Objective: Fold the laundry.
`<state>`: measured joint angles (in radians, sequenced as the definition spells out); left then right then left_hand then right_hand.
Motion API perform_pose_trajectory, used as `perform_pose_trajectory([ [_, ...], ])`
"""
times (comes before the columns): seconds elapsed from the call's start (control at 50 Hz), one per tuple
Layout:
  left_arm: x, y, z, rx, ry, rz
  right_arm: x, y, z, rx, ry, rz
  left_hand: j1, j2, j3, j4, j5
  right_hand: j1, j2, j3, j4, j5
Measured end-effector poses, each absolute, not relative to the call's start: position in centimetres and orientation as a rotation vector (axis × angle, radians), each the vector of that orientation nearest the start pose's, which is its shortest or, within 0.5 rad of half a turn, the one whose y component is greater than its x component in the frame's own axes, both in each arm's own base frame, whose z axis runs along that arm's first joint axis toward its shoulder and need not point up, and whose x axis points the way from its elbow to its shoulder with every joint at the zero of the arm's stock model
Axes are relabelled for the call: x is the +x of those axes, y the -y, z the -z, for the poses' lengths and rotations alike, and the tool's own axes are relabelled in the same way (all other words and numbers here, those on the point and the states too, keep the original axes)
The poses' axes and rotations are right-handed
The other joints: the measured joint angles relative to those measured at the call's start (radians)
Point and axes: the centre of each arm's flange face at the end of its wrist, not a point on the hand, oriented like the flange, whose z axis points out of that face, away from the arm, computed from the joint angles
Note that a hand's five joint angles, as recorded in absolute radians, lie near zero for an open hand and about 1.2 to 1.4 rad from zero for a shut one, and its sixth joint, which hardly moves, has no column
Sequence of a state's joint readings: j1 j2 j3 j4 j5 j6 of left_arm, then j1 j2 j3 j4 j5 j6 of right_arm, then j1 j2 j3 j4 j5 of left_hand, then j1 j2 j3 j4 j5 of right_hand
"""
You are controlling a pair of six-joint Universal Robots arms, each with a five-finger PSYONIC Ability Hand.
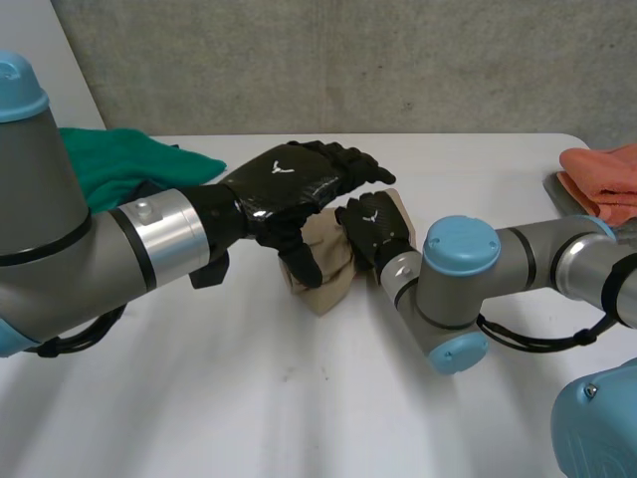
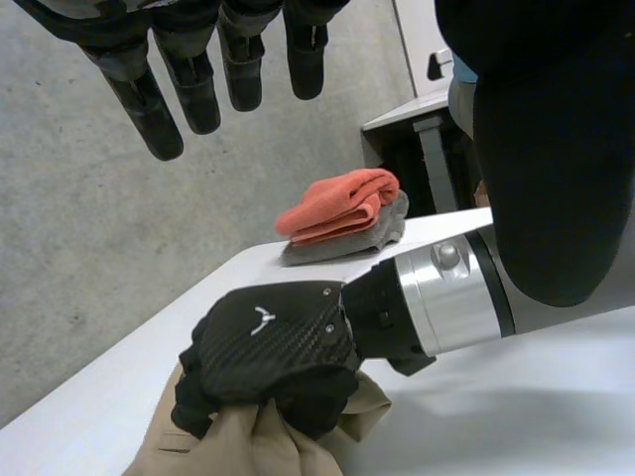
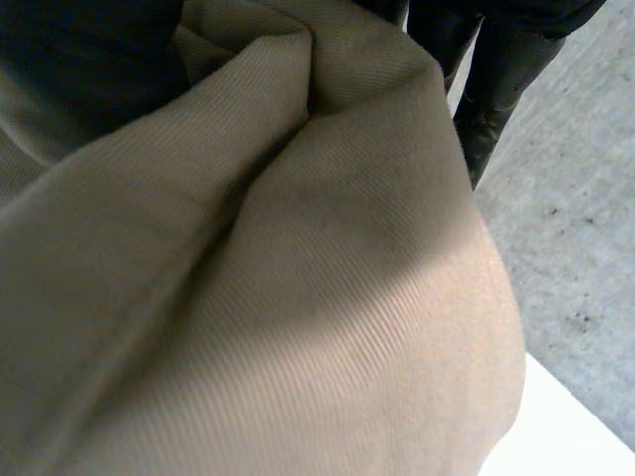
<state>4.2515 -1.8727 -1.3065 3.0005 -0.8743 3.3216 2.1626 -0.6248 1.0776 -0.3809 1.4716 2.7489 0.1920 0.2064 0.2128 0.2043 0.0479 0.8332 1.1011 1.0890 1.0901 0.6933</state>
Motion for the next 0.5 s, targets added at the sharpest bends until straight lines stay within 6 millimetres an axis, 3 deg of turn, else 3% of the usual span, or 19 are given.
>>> perform_pose_trajectory([
  [0.02, -32.0, 22.1, -28.1, -1.127, 1.601, -1.46, 38.1, 31.7, -11.1, -1.106, -1.85, 1.99, 0.0, 0.0, 0.0, 0.0, 0.0, 0.037, 0.067, 0.049, 0.079, 0.156],
  [0.16, -31.5, 22.6, -28.3, -1.113, 1.611, -1.48, 38.1, 33.5, -13.7, -1.063, -1.784, 2.087, 0.0, 0.0, 0.0, 0.0, 0.0, 0.037, 0.067, 0.049, 0.079, 0.179],
  [0.22, -31.5, 22.7, -28.4, -1.111, 1.613, -1.483, 37.0, 35.6, -15.7, -1.022, -1.748, 2.168, 0.0, 0.0, 0.0, 0.0, 0.0, 0.037, 0.067, 0.049, 0.079, 0.179],
  [0.36, -31.4, 22.6, -28.5, -1.112, 1.61, -1.487, 33.3, 40.2, -20.9, -0.949, -1.621, 2.348, 0.0, 0.0, 0.0, 0.0, 0.0, 0.037, 0.067, 0.058, 0.085, 0.192],
  [0.38, -31.4, 22.6, -28.6, -1.112, 1.608, -1.489, 32.1, 41.3, -22.5, -0.932, -1.569, 2.404, 0.0, 0.0, 0.0, 0.0, 0.0, 0.037, 0.067, 0.063, 0.091, 0.197],
  [0.4, -31.4, 22.6, -28.6, -1.112, 1.608, -1.489, 32.1, 41.3, -22.5, -0.932, -1.569, 2.404, 0.0, 0.0, 0.0, 0.0, 0.0, 0.037, 0.067, 0.063, 0.091, 0.197],
  [0.42, -31.4, 22.6, -28.6, -1.112, 1.607, -1.49, 30.2, 42.8, -24.4, -0.911, -1.5, 2.481, 0.0, 0.0, 0.0, 0.0, 0.0, 0.037, 0.067, 0.063, 0.092, 0.198],
  [0.46, -31.4, 22.5, -28.7, -1.112, 1.606, -1.491, 29.4, 43.4, -25.1, -0.904, -1.478, 2.507, 0.0, 0.0, 0.0, 0.0, 0.0, 0.037, 0.067, 0.063, 0.092, 0.198],
  [0.48, -31.4, 22.5, -28.7, -1.112, 1.607, -1.491, 27.3, 44.7, -26.6, -0.887, -1.427, 2.567, 0.0, 0.0, 0.0, 0.0, 0.0, 0.037, 0.067, 0.063, 0.092, 0.198],
  [0.5, -31.4, 22.5, -28.7, -1.112, 1.607, -1.491, 26.8, 45.0, -26.9, -0.882, -1.415, 2.582, 0.0, 0.0, 0.0, 0.0, 0.0, 0.037, 0.067, 0.063, 0.092, 0.198],
])
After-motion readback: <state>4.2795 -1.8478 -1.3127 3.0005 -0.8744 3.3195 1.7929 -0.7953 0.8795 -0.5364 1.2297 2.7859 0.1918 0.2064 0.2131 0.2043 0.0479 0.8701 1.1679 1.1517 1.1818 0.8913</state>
